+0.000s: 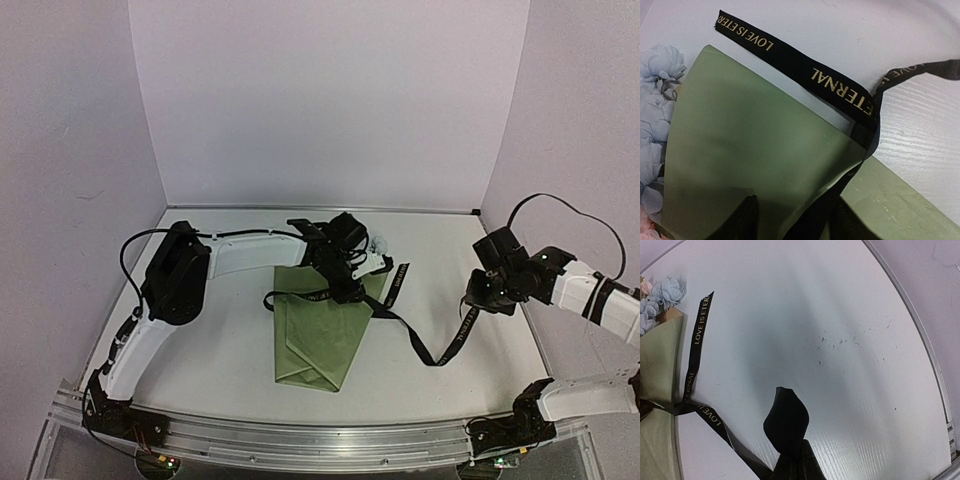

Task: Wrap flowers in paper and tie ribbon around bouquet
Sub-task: Cross the ribbon over the folded bouquet.

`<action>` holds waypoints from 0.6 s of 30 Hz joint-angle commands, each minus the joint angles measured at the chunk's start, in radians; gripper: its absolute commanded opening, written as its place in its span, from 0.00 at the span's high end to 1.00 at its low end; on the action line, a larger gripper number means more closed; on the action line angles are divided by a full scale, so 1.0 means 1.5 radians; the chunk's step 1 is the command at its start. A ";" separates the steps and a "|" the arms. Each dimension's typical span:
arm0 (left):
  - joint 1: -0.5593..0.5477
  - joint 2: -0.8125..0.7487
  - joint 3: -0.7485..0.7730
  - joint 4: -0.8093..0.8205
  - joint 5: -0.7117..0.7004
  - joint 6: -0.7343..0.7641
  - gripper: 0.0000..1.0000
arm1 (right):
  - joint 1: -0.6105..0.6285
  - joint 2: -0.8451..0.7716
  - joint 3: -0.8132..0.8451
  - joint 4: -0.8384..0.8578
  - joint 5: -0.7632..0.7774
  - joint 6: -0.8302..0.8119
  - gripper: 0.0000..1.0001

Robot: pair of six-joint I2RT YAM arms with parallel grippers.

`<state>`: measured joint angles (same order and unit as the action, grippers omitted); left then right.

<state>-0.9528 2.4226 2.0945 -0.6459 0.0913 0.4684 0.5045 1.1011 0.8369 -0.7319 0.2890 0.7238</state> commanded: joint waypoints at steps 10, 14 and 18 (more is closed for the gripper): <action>0.014 -0.175 -0.113 0.204 -0.043 -0.062 1.00 | -0.076 0.073 0.114 -0.012 -0.068 -0.016 1.00; 0.025 -0.271 -0.155 0.242 0.031 -0.074 1.00 | -0.123 0.173 0.212 -0.011 -0.147 -0.009 1.00; 0.032 -0.341 -0.194 0.255 0.179 -0.039 1.00 | -0.156 0.296 0.349 -0.012 -0.211 -0.001 1.00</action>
<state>-0.9169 2.0858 1.8307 -0.3776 0.1364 0.3881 0.3107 1.4107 1.1674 -0.7644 0.0968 0.7116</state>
